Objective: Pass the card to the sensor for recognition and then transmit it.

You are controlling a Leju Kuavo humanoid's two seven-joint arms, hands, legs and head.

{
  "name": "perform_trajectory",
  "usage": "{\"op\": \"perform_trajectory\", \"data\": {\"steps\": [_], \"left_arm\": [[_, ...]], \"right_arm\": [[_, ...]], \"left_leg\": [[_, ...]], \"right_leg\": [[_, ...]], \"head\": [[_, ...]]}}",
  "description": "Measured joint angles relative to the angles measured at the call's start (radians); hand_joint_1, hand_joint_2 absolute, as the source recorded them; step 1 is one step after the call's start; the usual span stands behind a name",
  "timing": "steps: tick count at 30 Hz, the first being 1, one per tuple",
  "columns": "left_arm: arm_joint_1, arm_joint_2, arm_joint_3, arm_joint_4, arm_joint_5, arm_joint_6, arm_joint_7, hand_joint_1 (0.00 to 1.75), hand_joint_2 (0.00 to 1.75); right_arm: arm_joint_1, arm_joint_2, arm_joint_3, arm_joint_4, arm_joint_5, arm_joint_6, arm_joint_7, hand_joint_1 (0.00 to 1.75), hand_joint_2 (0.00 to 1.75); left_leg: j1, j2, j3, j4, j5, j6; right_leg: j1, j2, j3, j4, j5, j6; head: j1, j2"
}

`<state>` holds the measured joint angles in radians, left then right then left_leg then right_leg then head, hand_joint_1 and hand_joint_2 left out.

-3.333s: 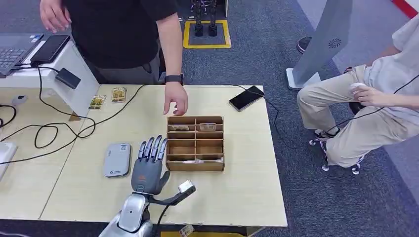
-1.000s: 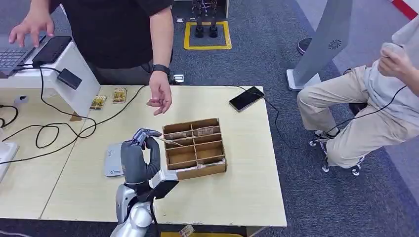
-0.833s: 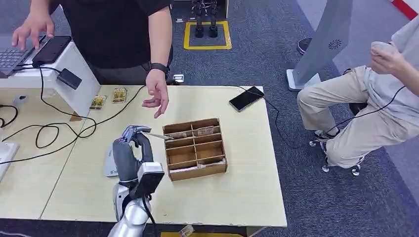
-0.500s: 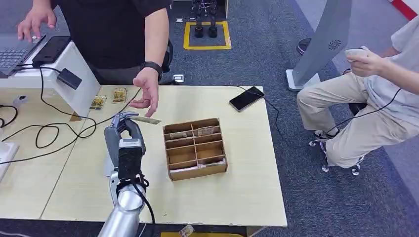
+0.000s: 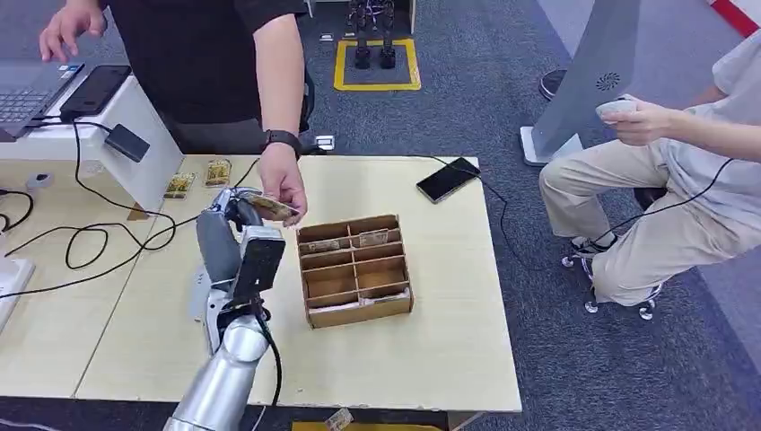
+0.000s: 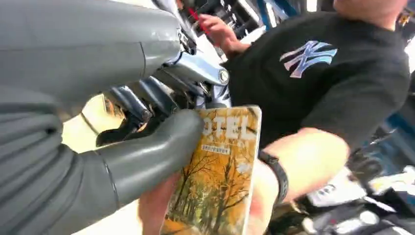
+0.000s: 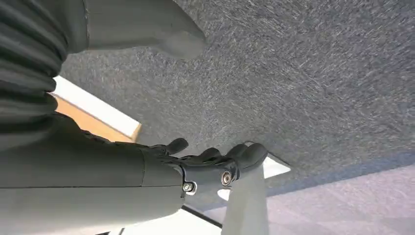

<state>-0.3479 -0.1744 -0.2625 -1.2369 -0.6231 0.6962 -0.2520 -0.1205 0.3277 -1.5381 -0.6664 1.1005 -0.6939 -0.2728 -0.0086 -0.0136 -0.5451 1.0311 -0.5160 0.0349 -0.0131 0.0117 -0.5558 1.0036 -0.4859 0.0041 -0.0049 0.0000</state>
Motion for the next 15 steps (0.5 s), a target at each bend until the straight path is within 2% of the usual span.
{"op": "perform_trajectory", "data": {"steps": [3,9,12,15], "left_arm": [[-0.044,0.002,0.029,0.057,-0.075,0.001,0.045,1.75,1.75],[-0.136,0.008,0.140,0.210,-0.270,0.001,0.118,1.75,1.75],[-0.172,0.005,0.204,0.261,-0.358,0.001,0.139,1.75,1.75],[-0.197,0.004,0.258,0.300,-0.394,0.001,0.145,1.75,1.75]], "right_arm": [[-0.002,0.000,0.000,0.002,0.011,0.000,0.000,0.00,1.75],[-0.007,0.000,0.000,0.011,0.031,0.000,0.001,0.00,1.75],[-0.010,0.000,0.000,0.018,0.041,0.000,0.001,0.00,1.75],[-0.014,0.000,0.000,0.023,0.044,0.000,0.001,0.00,1.75]], "left_leg": [[0.000,0.000,0.000,0.000,0.000,0.000],[0.000,0.002,0.000,0.000,0.000,0.000],[0.000,0.002,0.000,0.000,0.000,0.000],[0.000,0.002,0.000,0.000,0.000,0.000]], "right_leg": [[0.000,0.000,0.000,0.000,0.000,0.000],[0.000,0.002,0.000,0.001,0.001,0.000],[0.000,0.002,-0.001,0.001,0.001,0.000],[0.000,0.002,-0.001,0.001,0.000,0.000]], "head": [[0.000,0.000],[0.000,0.000],[0.000,0.000],[0.000,0.000]]}}
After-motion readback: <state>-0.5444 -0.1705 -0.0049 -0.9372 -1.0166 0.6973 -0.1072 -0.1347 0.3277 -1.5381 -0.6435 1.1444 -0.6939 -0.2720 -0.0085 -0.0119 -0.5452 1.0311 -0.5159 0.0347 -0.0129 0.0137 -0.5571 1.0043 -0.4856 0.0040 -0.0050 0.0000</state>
